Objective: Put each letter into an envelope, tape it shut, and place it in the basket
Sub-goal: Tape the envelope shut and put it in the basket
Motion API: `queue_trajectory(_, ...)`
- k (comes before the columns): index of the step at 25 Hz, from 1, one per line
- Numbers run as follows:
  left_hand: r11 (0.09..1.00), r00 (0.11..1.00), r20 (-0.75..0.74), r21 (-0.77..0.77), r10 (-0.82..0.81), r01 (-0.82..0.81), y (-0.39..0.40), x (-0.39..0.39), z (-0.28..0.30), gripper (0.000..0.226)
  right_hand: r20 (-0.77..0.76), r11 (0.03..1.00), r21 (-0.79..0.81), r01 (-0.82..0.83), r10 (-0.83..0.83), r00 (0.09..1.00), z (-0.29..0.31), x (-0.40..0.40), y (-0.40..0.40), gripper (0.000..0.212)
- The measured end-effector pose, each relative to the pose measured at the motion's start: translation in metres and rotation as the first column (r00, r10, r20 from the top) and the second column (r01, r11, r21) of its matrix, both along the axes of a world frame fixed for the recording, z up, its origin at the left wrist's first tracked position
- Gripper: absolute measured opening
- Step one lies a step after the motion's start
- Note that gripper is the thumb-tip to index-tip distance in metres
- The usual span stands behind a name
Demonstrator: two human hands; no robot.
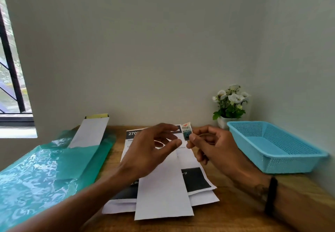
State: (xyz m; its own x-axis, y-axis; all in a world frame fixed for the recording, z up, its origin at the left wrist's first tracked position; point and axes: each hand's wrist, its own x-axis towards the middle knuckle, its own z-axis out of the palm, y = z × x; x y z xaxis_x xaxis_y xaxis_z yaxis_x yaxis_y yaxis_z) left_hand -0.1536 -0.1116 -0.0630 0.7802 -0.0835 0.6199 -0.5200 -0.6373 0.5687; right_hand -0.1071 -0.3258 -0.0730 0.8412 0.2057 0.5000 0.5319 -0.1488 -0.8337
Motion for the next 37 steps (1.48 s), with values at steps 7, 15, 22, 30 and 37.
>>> queue_trajectory(7, 0.968, 0.997, -0.049, -0.247, -0.052, 0.038, -0.004, -0.001, 0.006, 0.054, 0.038, 0.998, -0.057, -0.033, 0.035, 0.999, -0.005, -0.017, 0.011, 0.023)
queue_trajectory(15, 0.978, 0.995, -0.049, -0.195, -0.084, 0.072, -0.005, 0.000, 0.003, 0.046, 0.146, 0.991, -0.105, -0.083, 0.098, 0.984, -0.003, -0.015, 0.006, 0.067)
queue_trajectory(22, 0.969, 0.992, -0.070, -0.231, -0.103, 0.084, -0.004, 0.003, 0.001, 0.014, 0.289, 0.983, -0.182, 0.039, 0.016, 0.957, -0.006, -0.010, 0.004, 0.053)
queue_trajectory(30, 0.974, 0.987, -0.131, -0.220, -0.092, 0.062, -0.005, 0.007, -0.002, 0.006, 0.324, 0.959, -0.266, 0.099, -0.008, 0.946, -0.002, -0.010, -0.003, 0.046)
queue_trajectory(37, 0.918, 0.968, -0.186, -0.387, -0.171, 0.088, -0.009, 0.005, 0.002, 0.008, 0.332, 0.956, -0.266, 0.125, -0.031, 0.943, -0.002, -0.004, -0.006, 0.028)
